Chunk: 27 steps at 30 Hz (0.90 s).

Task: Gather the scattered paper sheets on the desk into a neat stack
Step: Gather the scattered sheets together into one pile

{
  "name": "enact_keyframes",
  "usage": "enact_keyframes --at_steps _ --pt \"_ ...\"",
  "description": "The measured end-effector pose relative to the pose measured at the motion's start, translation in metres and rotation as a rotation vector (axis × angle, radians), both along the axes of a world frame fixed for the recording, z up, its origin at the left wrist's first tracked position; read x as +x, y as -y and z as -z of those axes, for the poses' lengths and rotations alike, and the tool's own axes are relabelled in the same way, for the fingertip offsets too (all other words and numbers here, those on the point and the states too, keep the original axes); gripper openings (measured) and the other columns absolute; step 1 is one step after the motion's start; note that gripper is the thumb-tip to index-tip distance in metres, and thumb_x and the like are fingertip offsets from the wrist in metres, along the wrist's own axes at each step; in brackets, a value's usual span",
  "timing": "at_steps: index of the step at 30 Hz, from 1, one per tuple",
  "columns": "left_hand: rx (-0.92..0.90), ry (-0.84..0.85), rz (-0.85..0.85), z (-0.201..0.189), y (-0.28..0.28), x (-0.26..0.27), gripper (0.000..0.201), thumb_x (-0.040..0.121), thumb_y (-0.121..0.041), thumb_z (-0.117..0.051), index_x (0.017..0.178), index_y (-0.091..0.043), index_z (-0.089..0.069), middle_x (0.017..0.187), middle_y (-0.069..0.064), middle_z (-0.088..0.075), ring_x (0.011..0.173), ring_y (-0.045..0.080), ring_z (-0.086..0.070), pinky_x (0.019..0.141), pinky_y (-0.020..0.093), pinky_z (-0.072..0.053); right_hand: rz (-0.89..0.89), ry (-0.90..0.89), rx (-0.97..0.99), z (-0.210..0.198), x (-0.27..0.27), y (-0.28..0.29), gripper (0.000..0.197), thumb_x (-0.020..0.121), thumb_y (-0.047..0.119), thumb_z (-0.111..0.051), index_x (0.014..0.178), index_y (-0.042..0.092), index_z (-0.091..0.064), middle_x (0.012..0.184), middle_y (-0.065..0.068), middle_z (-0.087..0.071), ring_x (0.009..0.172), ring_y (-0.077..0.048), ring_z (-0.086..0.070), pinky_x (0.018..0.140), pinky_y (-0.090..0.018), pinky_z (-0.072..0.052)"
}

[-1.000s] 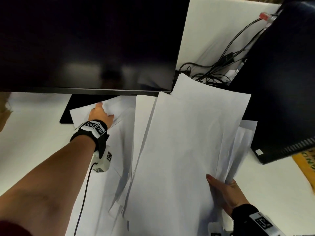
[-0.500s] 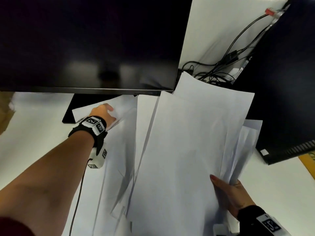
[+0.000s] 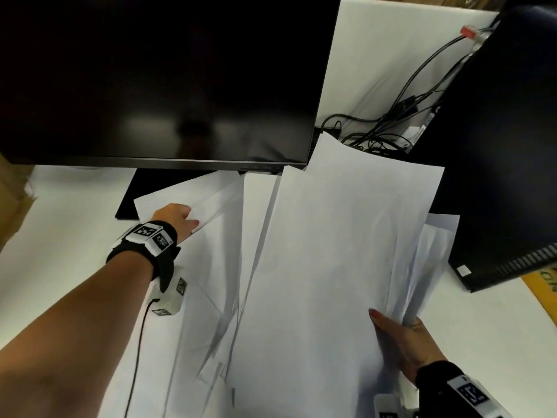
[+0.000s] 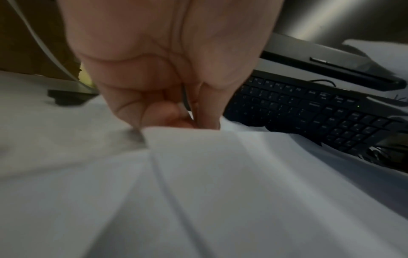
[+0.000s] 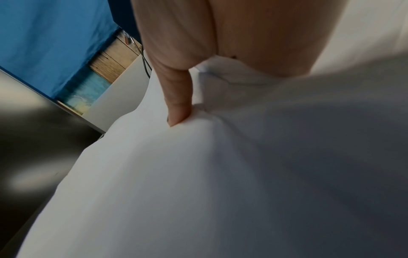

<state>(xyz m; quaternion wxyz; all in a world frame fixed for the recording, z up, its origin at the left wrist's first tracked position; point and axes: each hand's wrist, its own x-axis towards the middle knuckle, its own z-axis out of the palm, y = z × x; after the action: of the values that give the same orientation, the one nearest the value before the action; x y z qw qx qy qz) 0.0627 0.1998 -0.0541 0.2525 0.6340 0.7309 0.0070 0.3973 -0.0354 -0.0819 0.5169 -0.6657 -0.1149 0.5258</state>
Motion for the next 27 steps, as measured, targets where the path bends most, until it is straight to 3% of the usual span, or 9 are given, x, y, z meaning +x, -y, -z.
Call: enact_keyframes --at_steps 4,8,11,13,15,17,19,23,27 --pt "-0.101 0.025 0.024 0.003 0.017 -0.038 0.031 0.086 -0.017 -0.058 0.114 -0.003 -0.060 0.119 0.021 -0.062 0.112 0.037 -0.057 0.096 0.033 -0.045 -0.004 -0.013 0.008 0.003 0.002 0.002 0.018 0.068 0.001 -0.069 0.086 0.001 -0.064 0.058 -0.004 -0.072 0.051 -0.016 -0.069 0.045 -0.021 -0.053" --pt "-0.126 0.126 -0.035 -0.004 0.034 -0.084 0.006 0.086 -0.007 -0.057 0.091 -0.006 -0.060 0.069 0.012 -0.060 0.065 0.027 -0.057 0.069 0.029 -0.046 -0.001 -0.020 -0.004 0.009 0.006 0.002 0.021 0.074 0.001 -0.068 0.094 0.000 -0.065 0.065 -0.005 -0.074 0.057 -0.017 -0.071 0.051 -0.023 -0.056" --pt "-0.078 0.242 -0.142 -0.018 0.046 -0.100 0.013 0.088 -0.006 -0.056 0.096 0.004 -0.058 0.061 0.012 -0.056 0.055 0.025 -0.052 0.057 0.026 -0.044 -0.015 -0.011 -0.012 0.012 0.009 0.001 0.018 0.077 0.001 -0.066 0.095 0.000 -0.066 0.066 -0.005 -0.075 0.059 -0.018 -0.071 0.052 -0.023 -0.057" --pt "-0.033 0.452 -0.360 -0.021 0.056 -0.102 0.023 0.088 -0.014 -0.058 0.106 -0.001 -0.053 0.059 0.013 -0.059 0.048 0.018 -0.058 0.051 0.022 -0.051 -0.023 -0.015 -0.008 0.013 0.009 0.000 0.016 0.078 0.001 -0.065 0.093 0.001 -0.066 0.066 -0.004 -0.075 0.058 -0.018 -0.071 0.052 -0.024 -0.056" --pt "-0.079 0.540 -0.548 -0.018 0.069 -0.096 0.043 0.081 -0.041 -0.064 0.111 -0.013 -0.049 0.072 0.009 -0.064 0.061 0.019 -0.061 0.059 0.025 -0.051 -0.022 -0.031 0.004 0.013 0.009 0.000 0.012 0.080 0.000 -0.063 0.092 0.000 -0.065 0.065 -0.005 -0.074 0.057 -0.018 -0.070 0.050 -0.024 -0.056" --pt "-0.181 0.431 -0.525 -0.015 0.087 -0.084 0.077 0.061 -0.061 -0.071 0.115 -0.014 -0.043 0.099 0.008 -0.056 0.087 0.028 -0.057 0.074 0.033 -0.045 -0.025 -0.028 0.018 0.012 0.008 0.000 0.011 0.082 0.000 -0.061 0.091 0.000 -0.065 0.066 -0.005 -0.074 0.058 -0.018 -0.071 0.051 -0.025 -0.057" --pt "-0.200 0.291 -0.423 -0.011 0.104 -0.073 0.094 0.052 -0.055 -0.079 0.122 -0.012 -0.033 0.110 0.009 -0.047 0.100 0.031 -0.053 0.082 0.036 -0.042 -0.028 -0.003 0.012 0.013 0.007 0.000 0.011 0.082 0.001 -0.062 0.092 0.000 -0.065 0.067 -0.005 -0.075 0.059 -0.018 -0.071 0.057 -0.028 -0.058" --pt "0.068 0.275 -0.483 -0.015 0.115 -0.066 0.082 0.064 -0.023 -0.082 0.127 -0.010 -0.030 0.110 0.024 -0.058 0.090 0.032 -0.053 0.072 0.036 -0.041 -0.023 -0.020 0.005 0.015 0.008 0.000 0.016 0.081 0.002 -0.063 0.096 -0.003 -0.065 0.071 -0.009 -0.075 0.063 -0.022 -0.072 0.063 -0.032 -0.059" --pt "-0.002 0.396 -0.357 -0.023 0.106 -0.054 0.046 0.078 -0.026 -0.071 0.116 -0.010 -0.052 0.096 0.017 -0.065 0.075 0.027 -0.057 0.060 0.025 -0.044 -0.023 -0.038 0.006 0.015 0.009 -0.001 0.015 0.081 0.002 -0.062 0.095 -0.002 -0.065 0.076 -0.010 -0.075 0.064 -0.023 -0.072 0.063 -0.033 -0.059"
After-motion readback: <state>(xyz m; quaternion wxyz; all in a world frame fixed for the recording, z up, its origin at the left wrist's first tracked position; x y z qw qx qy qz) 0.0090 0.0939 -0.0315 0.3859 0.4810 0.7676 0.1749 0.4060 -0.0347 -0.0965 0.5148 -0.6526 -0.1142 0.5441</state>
